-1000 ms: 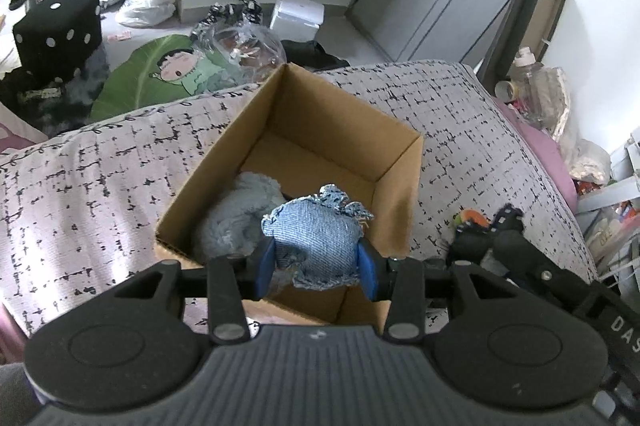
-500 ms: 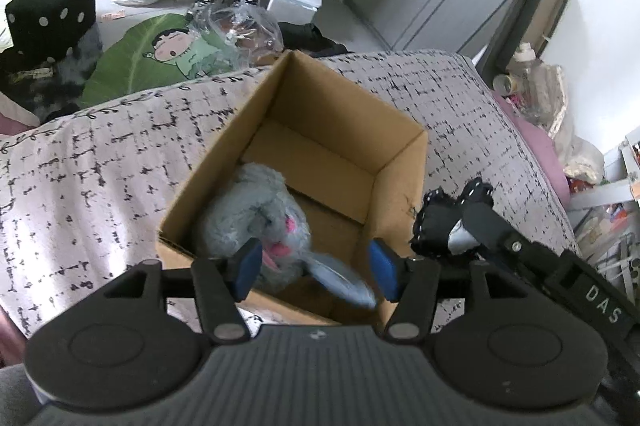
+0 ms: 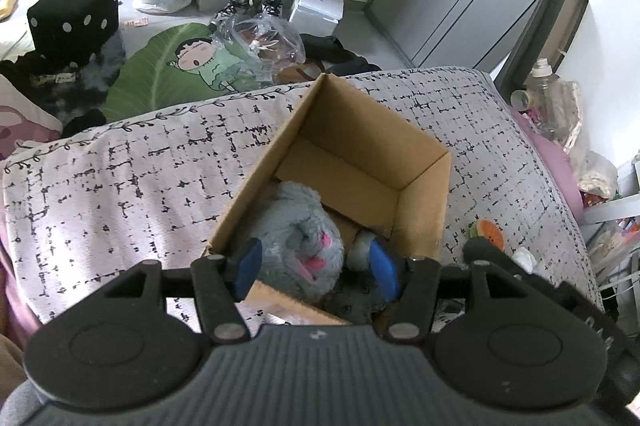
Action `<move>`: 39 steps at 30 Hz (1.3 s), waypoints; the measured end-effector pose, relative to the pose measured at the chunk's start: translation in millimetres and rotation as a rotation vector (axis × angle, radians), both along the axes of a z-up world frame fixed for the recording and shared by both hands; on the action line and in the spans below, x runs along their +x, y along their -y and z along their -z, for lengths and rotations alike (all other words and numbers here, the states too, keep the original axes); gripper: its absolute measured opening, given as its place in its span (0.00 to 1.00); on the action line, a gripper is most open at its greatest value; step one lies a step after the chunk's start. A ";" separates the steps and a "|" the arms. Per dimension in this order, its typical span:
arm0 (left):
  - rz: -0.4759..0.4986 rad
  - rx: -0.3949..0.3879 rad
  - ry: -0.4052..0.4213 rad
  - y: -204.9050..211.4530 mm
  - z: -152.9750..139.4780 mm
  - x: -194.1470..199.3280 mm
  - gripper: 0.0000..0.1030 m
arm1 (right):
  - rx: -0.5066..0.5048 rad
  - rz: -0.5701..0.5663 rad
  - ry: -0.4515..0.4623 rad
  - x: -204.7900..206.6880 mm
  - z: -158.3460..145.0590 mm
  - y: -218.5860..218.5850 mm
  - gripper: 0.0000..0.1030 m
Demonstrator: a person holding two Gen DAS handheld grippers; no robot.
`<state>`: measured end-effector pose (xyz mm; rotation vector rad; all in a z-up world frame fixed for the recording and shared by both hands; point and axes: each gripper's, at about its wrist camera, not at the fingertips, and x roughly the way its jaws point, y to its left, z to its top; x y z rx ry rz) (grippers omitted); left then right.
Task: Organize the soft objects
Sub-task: 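Open the left tool over the box to drop the denim plush while the right tool releases the black cloth, then move the left tool down to the black plastic bag on the bed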
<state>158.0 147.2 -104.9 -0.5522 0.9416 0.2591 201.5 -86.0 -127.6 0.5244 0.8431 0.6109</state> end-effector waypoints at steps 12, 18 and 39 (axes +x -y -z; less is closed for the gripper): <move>0.014 0.060 0.010 19.6 -12.3 -3.6 0.68 | -0.052 0.062 -0.008 -4.0 -10.5 19.1 0.57; 0.023 0.089 0.021 32.3 -19.5 -2.7 0.69 | -0.077 0.069 -0.031 -6.1 -13.5 30.3 0.65; 0.116 0.203 -0.003 88.5 -34.1 12.3 0.80 | -0.166 0.070 -0.067 -3.6 -25.7 74.8 0.83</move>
